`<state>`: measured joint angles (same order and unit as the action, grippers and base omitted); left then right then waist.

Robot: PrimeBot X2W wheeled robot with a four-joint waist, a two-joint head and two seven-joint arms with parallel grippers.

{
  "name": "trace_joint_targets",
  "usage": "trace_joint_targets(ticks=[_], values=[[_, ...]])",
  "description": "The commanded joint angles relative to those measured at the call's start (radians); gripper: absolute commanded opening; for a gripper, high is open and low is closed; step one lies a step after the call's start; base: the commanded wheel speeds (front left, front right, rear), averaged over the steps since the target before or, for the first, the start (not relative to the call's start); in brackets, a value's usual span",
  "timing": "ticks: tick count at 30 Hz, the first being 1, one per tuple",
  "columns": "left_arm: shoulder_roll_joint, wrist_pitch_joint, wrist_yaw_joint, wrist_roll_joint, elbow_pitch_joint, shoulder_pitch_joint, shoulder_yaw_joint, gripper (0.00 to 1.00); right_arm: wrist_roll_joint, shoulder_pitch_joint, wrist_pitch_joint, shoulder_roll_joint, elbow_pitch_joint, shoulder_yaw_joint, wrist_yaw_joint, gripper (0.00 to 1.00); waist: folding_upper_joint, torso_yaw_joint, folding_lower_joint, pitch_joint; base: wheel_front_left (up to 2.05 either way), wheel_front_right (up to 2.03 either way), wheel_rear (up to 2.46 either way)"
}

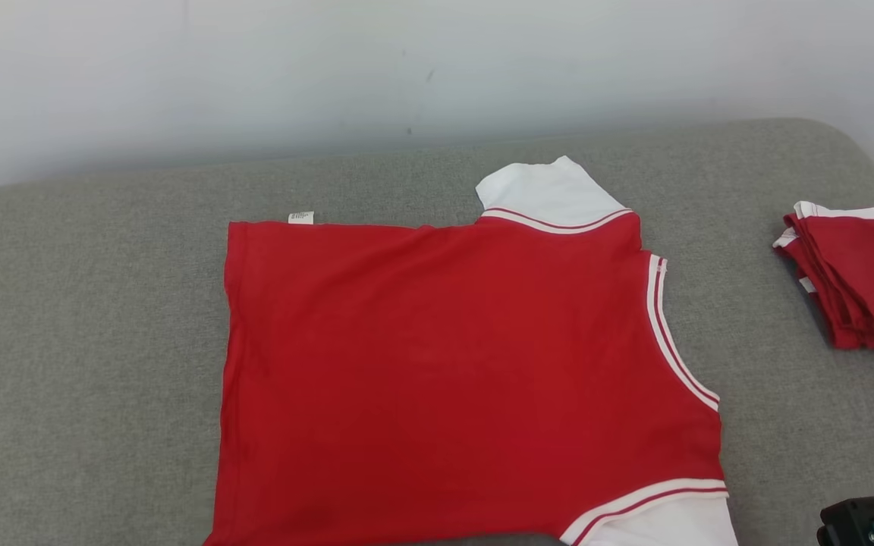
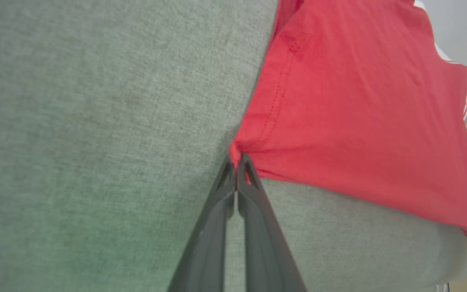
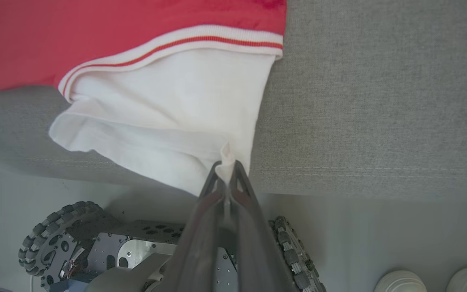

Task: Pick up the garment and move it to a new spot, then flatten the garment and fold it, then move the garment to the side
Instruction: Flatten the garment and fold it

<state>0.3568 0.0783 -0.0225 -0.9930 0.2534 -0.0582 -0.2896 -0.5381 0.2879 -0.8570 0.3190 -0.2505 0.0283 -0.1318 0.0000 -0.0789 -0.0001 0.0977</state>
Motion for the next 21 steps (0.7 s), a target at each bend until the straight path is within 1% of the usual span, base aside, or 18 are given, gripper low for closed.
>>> trace_joint_targets(ticks=[1, 3, 6, 9, 12, 16, 21], values=[[0.014, 0.004, -0.017, 0.003, -0.013, -0.025, 0.010, 0.00, -0.005, 0.016, -0.016, -0.008, -0.006, 0.009, 0.003, 0.00, 0.0000, -0.001, 0.0001, 0.001, 0.00, 0.00, 0.00], [0.026, 0.006, -0.030, 0.001, -0.040, -0.037, 0.018, 0.00, -0.011, 0.025, -0.030, -0.017, -0.017, 0.012, 0.003, 0.00, 0.0000, -0.001, 0.0001, 0.003, 0.00, 0.00, 0.00], [0.034, 0.001, -0.040, 0.009, -0.065, -0.045, 0.022, 0.00, -0.014, 0.019, -0.020, -0.020, -0.033, 0.013, 0.003, 0.00, 0.0000, -0.001, 0.0001, 0.005, 0.00, 0.00, 0.00], [0.027, -0.018, -0.039, 0.000, -0.109, -0.041, 0.036, 0.00, -0.004, -0.016, 0.039, -0.007, -0.055, 0.006, 0.003, 0.00, 0.0000, 0.001, 0.0001, 0.009, 0.00, 0.00, 0.00], [0.017, -0.030, -0.044, -0.001, -0.141, -0.023, 0.039, 0.00, 0.019, -0.064, 0.121, 0.014, -0.061, -0.004, 0.003, 0.00, 0.0000, 0.005, 0.0001, 0.013, 0.00, 0.00, 0.00], [0.003, -0.025, -0.051, 0.003, -0.164, 0.010, 0.032, 0.00, 0.052, -0.142, 0.225, 0.052, -0.037, -0.018, 0.003, 0.00, 0.0000, 0.015, 0.0001, 0.021, 0.00, 0.00, 0.00], [-0.018, -0.013, -0.060, 0.013, -0.168, 0.070, 0.015, 0.00, 0.091, -0.244, 0.321, 0.108, 0.013, -0.047, 0.003, 0.00, 0.0000, 0.037, 0.0001, 0.035, 0.00, 0.00, 0.00]])
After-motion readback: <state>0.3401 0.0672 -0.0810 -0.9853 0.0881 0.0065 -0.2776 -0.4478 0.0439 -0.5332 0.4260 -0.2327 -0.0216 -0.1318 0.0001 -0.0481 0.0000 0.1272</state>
